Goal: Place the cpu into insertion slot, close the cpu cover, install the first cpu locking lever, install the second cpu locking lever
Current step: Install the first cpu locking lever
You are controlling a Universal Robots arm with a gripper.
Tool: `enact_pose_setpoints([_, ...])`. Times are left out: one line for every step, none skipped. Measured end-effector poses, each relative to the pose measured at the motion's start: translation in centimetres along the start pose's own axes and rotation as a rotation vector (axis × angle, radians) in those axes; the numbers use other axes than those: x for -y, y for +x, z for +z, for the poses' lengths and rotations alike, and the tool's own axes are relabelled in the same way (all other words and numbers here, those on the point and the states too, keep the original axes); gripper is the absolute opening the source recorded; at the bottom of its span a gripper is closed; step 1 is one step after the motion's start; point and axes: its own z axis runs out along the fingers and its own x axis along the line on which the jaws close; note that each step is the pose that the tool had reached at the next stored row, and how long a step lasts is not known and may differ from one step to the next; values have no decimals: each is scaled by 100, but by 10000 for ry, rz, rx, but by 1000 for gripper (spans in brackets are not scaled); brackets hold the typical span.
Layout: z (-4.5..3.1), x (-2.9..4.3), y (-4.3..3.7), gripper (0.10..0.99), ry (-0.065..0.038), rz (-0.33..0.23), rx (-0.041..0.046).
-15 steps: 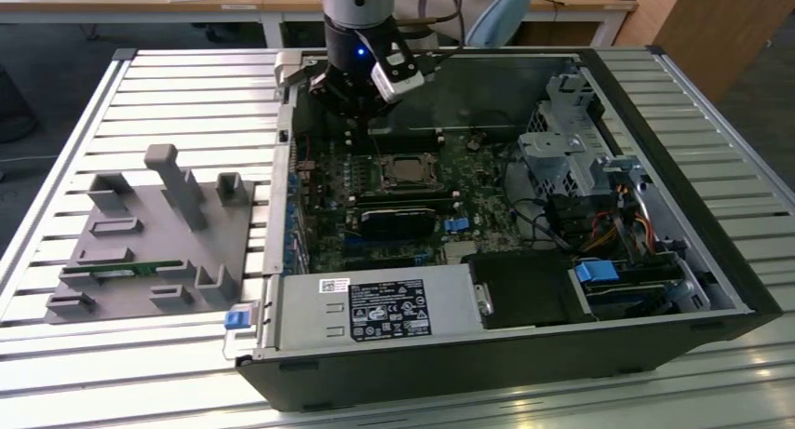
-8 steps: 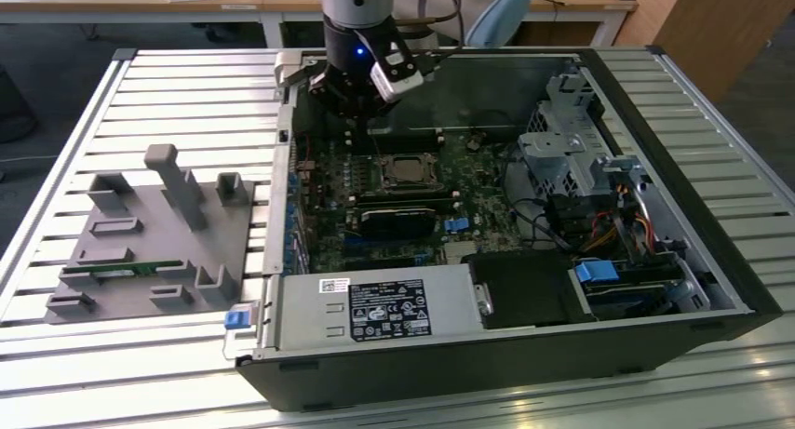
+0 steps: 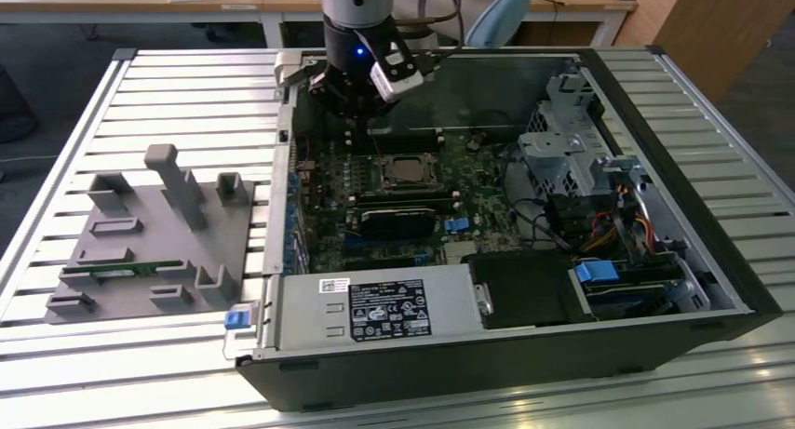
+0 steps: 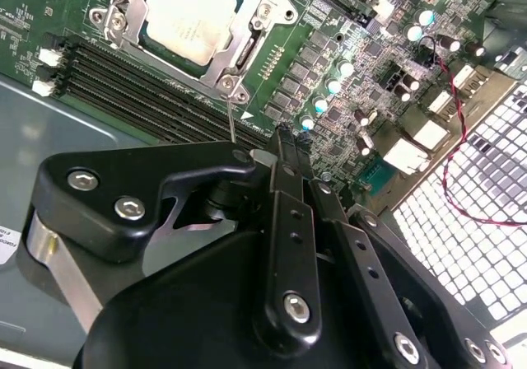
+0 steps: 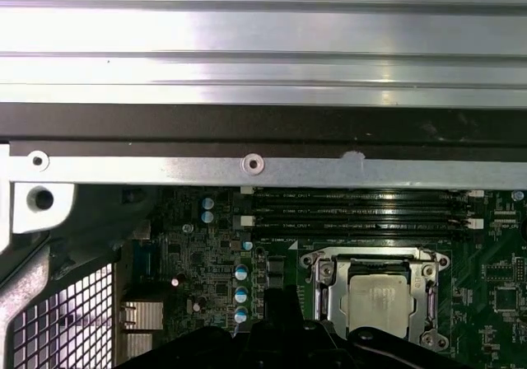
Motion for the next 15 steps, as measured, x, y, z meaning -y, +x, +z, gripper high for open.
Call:
enact_pose_setpoints([0, -1, 0, 114, -1, -1, 1])
enact_pose_setpoints([1, -4, 0, 114, -2, 0, 1])
enact_pose_setpoints([1, -7, 0, 114, -1, 0, 2])
enact_pose_setpoints([1, -13, 0, 114, 0, 0, 0])
enact_pose_setpoints([1, -19, 0, 114, -1, 0, 1])
enact_pose_setpoints([2, -30, 0, 114, -1, 0, 1])
enact_pose_setpoints([2, -40, -1, 114, 0, -1, 1])
enact_pose_setpoints([2, -50, -2, 114, 0, 0, 0])
enact_pose_setpoints([3, -59, -4, 114, 0, 0, 1])
enact_pose_setpoints([4, -64, -8, 114, 0, 0, 0])
enact_pose_setpoints([4, -66, -18, 114, 0, -1, 0])
enact_pose_setpoints([5, -67, -36, 114, -4, 0, 0])
enact_pose_setpoints([5, -67, -59, 114, -9, 1, 0])
enact_pose_setpoints([6, -67, -83, 114, -10, 0, -1])
enact_pose_setpoints([8, -68, -103, 114, -12, 0, -1])
